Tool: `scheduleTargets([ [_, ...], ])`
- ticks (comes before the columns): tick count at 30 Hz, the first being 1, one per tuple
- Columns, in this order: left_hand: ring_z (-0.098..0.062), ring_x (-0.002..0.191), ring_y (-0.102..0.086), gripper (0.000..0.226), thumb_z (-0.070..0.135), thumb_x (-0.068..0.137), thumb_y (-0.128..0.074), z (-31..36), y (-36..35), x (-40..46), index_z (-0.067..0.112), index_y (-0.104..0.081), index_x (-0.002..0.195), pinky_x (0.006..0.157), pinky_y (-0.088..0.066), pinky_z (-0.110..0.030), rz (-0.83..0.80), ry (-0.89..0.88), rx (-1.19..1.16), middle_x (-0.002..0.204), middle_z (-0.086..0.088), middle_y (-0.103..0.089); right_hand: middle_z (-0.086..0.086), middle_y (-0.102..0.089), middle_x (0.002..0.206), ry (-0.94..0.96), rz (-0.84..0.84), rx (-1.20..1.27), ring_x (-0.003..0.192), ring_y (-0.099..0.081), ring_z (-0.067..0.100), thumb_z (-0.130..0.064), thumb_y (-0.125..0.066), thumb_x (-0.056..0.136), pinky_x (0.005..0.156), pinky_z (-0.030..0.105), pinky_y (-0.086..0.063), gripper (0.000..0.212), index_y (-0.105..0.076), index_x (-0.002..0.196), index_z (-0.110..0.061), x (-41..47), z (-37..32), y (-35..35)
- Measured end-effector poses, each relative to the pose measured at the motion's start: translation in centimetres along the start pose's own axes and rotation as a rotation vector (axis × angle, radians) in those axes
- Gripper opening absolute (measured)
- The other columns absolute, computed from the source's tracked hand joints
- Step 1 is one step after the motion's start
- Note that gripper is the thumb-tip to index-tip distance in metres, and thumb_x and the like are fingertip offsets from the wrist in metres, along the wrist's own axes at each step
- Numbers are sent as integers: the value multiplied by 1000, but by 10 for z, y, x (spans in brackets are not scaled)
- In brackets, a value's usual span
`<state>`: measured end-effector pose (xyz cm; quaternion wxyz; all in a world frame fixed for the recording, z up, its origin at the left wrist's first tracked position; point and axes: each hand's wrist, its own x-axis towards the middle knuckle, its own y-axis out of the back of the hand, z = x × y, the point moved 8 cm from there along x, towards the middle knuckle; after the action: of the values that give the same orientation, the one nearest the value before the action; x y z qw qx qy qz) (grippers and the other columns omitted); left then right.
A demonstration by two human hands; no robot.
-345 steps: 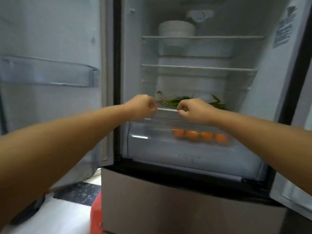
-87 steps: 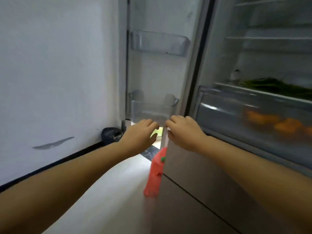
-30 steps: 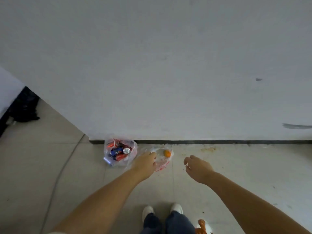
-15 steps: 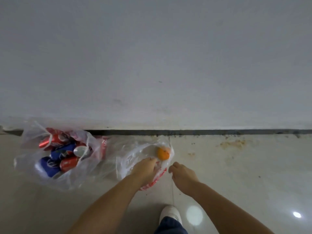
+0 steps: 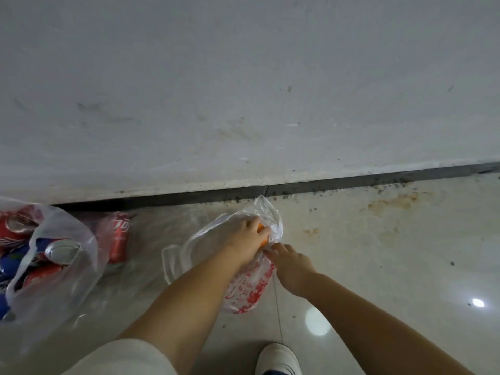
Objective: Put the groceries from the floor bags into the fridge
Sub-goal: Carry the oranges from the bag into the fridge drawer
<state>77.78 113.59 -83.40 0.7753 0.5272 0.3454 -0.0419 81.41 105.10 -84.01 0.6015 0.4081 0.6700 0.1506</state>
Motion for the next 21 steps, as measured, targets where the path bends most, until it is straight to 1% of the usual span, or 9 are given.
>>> scheduleTargets([
  [2,-35,132,-31,66,19,86,-62,-5,4,-2,25,-27,142,103,-40,-44,3,-11,-6,151,-9,-15,4,-19,153,-21,-32,-43,139,-24,25,-10,-43,95,105,37,-38,64,-17,151,-25,2,0,-2],
  [5,-33,129,-35,64,28,87,-61,-7,12,-20,29,-27,141,98,-44,-41,-16,-42,-89,149,-5,-17,7,-20,153,-64,-74,-89,139,-24,27,-10,-45,93,106,39,-36,63,-20,150,-22,-2,-4,4],
  [7,-30,126,-38,63,32,88,-60,-5,30,-44,29,-26,141,93,-44,-37,-23,-36,-122,148,-3,-18,6,-29,149,-95,-64,-67,136,-29,27,-8,-45,92,104,39,-38,58,-28,147,-21,-14,-10,22],
  [9,-28,125,-39,65,36,86,-62,0,57,-73,28,-26,140,95,-44,-37,-1,-21,-130,146,-5,-21,6,-39,141,-141,-26,-24,130,-36,26,-6,-45,92,99,38,-43,52,-36,142,-19,-39,-18,53],
  [11,-28,126,-39,69,37,85,-63,6,86,-105,27,-25,141,97,-46,-37,-2,-11,-138,146,-6,-23,7,-44,136,-170,1,28,125,-39,25,-7,-44,92,96,37,-45,48,-39,139,-18,-73,-28,90],
  [16,-30,129,-34,72,33,81,-66,32,183,-173,27,-27,141,99,-46,-41,-22,25,-157,144,-8,-26,6,-45,137,-206,90,116,128,-38,25,-10,-43,95,95,36,-45,43,-43,137,-18,-177,-39,185],
  [19,-30,128,-35,68,34,81,-65,71,251,-218,28,-29,139,96,-46,-39,6,-10,-133,142,-8,-28,4,-46,137,-263,163,198,126,-41,23,-14,-38,96,94,37,-45,42,-43,138,-20,-256,-36,237],
  [21,-30,128,-34,67,35,82,-64,103,293,-252,26,-28,139,95,-46,-39,12,-49,-119,142,-8,-28,2,-46,139,-307,197,266,127,-43,23,-21,-35,98,95,37,-44,43,-40,141,-24,-314,-35,265],
])
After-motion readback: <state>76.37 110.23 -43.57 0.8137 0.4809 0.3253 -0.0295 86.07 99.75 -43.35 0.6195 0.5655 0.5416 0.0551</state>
